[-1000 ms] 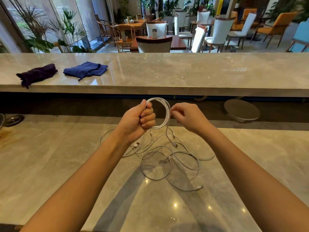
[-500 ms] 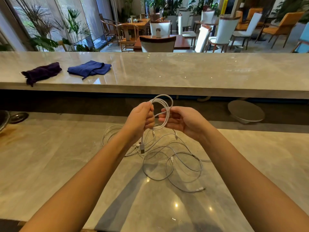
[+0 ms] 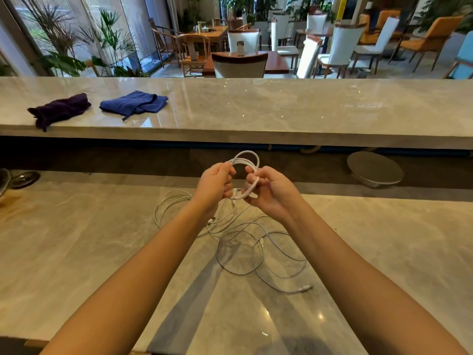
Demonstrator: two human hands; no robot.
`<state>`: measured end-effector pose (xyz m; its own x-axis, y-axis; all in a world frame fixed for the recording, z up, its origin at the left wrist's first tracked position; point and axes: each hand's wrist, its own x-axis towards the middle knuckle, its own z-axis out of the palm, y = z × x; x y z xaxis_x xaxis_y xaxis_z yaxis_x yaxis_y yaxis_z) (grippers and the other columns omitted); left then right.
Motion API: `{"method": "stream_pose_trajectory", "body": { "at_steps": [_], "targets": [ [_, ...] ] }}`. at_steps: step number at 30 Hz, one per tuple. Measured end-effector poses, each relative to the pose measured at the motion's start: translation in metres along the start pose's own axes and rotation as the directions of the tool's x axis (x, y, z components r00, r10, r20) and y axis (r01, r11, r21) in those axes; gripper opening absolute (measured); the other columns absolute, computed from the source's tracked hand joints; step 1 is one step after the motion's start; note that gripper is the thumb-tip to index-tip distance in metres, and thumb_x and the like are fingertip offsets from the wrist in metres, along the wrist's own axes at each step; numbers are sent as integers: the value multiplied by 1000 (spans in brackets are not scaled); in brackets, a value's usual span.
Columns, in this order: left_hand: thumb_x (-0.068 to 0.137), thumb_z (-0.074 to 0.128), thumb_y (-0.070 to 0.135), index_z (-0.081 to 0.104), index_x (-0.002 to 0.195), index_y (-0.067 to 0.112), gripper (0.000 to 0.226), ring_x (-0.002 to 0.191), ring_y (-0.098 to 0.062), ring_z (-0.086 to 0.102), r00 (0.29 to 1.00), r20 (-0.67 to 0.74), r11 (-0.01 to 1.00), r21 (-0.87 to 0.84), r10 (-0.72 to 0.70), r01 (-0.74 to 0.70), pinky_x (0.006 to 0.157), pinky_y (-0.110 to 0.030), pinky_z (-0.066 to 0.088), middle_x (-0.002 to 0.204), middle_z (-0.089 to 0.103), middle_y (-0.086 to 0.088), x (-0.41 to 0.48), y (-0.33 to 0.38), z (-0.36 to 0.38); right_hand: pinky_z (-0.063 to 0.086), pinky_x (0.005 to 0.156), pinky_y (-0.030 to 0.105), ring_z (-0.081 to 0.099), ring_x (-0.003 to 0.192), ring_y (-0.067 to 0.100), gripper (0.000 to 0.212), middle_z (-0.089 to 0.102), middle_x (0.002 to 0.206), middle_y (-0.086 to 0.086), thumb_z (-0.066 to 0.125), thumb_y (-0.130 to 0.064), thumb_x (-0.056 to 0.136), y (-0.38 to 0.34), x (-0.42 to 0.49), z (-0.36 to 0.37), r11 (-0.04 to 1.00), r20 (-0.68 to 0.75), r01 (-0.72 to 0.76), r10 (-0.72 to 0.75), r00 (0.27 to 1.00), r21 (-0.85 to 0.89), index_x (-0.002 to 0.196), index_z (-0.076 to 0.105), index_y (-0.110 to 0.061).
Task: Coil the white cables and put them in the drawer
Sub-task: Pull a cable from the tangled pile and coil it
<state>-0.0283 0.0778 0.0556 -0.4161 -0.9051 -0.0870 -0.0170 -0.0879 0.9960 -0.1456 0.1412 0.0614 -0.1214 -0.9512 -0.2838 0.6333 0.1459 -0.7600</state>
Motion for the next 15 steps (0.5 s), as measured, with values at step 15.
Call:
{"method": "stream_pose_trajectory", "body": {
  "at_steps": [15],
  "targets": [
    [101,35,23,50,81,13,27,46,-7,30,989,-137,994,-79,60,-71,43,-18,29,56,34,5,21,11,-24,36,52,18,44,54,7,27,50,62,-6,39,-30,99,-16,-11,-31,147,246,281,-221,944,-948,97,64,-21]
  ]
}}
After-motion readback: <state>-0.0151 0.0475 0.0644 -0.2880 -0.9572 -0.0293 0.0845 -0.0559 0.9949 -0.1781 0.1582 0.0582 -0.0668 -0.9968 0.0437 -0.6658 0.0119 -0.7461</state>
